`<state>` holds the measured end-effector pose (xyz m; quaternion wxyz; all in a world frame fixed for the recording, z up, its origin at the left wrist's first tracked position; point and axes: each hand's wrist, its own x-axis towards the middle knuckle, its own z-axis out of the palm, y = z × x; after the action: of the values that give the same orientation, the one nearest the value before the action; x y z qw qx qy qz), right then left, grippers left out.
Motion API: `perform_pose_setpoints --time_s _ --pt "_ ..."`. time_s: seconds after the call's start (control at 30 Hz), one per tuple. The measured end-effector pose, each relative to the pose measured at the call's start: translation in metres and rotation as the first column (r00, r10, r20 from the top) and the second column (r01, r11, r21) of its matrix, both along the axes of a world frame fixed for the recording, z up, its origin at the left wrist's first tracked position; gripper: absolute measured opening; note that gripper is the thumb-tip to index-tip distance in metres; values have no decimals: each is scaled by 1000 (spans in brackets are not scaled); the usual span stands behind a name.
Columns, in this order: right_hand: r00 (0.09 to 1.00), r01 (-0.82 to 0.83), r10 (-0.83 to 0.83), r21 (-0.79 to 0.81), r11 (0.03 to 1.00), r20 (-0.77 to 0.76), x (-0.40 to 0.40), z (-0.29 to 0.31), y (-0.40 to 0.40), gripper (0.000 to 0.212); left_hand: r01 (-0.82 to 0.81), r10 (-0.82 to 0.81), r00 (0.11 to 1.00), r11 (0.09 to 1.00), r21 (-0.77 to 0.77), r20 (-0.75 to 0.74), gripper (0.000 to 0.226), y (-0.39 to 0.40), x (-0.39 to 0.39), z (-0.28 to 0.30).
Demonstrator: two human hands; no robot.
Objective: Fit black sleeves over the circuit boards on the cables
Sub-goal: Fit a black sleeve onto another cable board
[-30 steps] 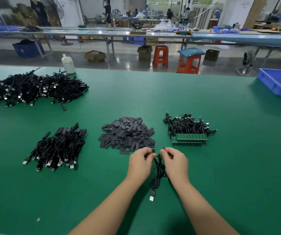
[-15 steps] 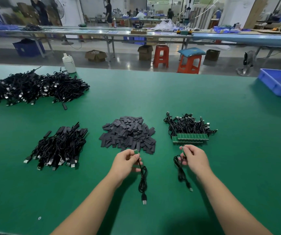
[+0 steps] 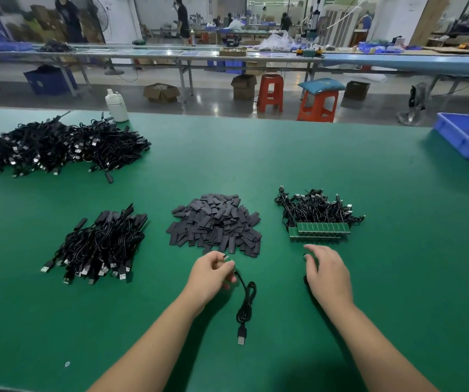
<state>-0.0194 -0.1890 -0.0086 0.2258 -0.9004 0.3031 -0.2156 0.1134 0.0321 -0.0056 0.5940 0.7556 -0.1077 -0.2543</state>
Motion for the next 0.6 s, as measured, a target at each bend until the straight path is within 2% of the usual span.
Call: perform_pose_setpoints --time_s 0.07,0.13,0.17,0.23,0.27,0.37,0.6 --pt "995 -103 96 229 968 41 6 4 17 23 42 -45 998 997 -62 -50 13 -9 -7 3" --pt "968 -216 250 562 799 18 12 5 39 25 69 -83 991 988 -135 -107 13 -19 -14 6" --pt "956 -242 289 673 699 43 15 3 49 26 77 -100 987 983 -169 -129 13 -23 -18 8" --pt "955 -269 255 806 528 152 19 -4 62 24 91 -114 986 979 -184 -119 13 -29 -21 8" --pt "957 -276 218 834 478 192 20 -7 65 21 88 -103 991 983 -159 -90 13 -31 -22 8" --pt "961 -266 193 846 462 197 22 -12 66 16 49 -51 998 995 -90 -23 14 -35 -20 4" --pt "957 -258 249 825 503 148 27 -16 55 19 77 -77 997 997 -5 -9 9 -32 -11 -5"
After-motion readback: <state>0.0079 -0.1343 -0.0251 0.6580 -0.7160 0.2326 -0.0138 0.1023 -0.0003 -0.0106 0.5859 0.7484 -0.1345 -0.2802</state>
